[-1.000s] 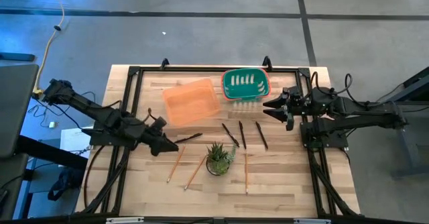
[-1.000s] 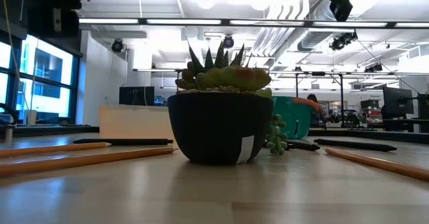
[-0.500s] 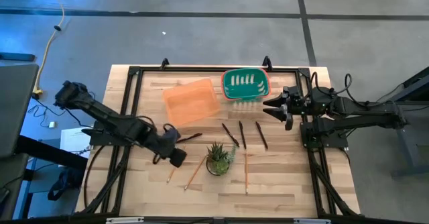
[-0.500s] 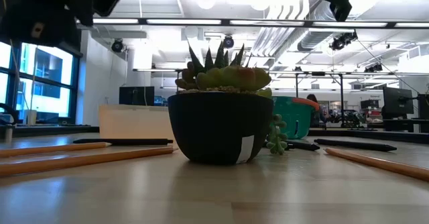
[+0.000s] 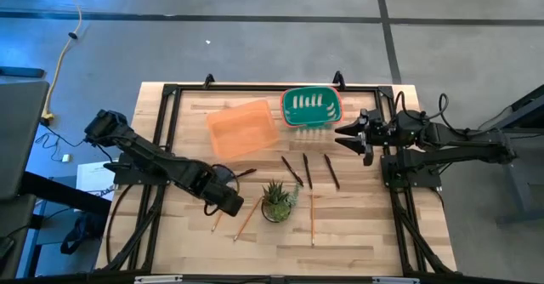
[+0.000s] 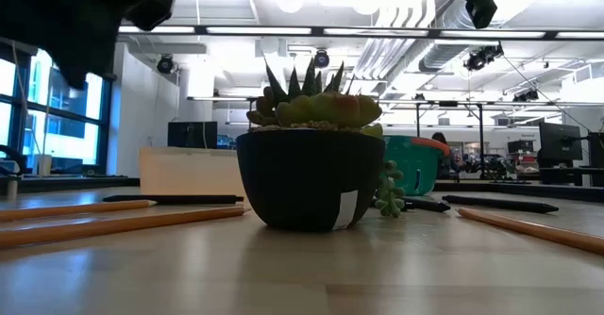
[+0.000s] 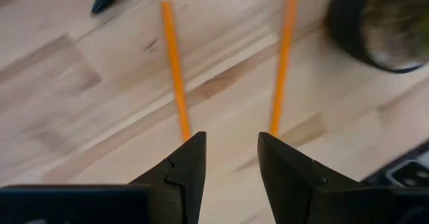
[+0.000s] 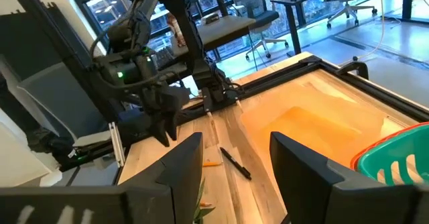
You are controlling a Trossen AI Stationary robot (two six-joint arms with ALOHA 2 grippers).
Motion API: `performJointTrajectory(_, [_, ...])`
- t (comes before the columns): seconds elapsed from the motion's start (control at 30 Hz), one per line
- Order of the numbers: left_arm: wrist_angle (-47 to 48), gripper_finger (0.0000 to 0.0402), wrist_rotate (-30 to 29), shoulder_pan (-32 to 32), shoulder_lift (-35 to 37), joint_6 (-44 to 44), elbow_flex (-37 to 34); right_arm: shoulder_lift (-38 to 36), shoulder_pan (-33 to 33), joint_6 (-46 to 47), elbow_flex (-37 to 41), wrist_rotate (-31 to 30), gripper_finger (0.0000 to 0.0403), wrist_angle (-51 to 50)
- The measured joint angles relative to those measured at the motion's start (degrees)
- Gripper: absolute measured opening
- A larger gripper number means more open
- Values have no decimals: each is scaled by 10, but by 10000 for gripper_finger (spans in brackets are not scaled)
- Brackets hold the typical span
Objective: Sort pens & pencils
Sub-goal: Put the orange pencil into the orange bin
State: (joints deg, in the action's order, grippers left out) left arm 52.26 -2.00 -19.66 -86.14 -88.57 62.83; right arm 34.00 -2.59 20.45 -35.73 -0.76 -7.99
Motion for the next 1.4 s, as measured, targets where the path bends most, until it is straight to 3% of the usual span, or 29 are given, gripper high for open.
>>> performJointTrajectory(0.47, [-2,122,61,-7,-84,-44,0,0,0,-1,0,6,165,-4])
performJointTrajectory(0.87, [-3,122,40,-6,-135,-20,0,0,0,-5,0,7,165,-4])
performJointTrajectory(1.4, [-62,122,35,-6,-141,-6,-32,0,0,3,0,23,165,-6])
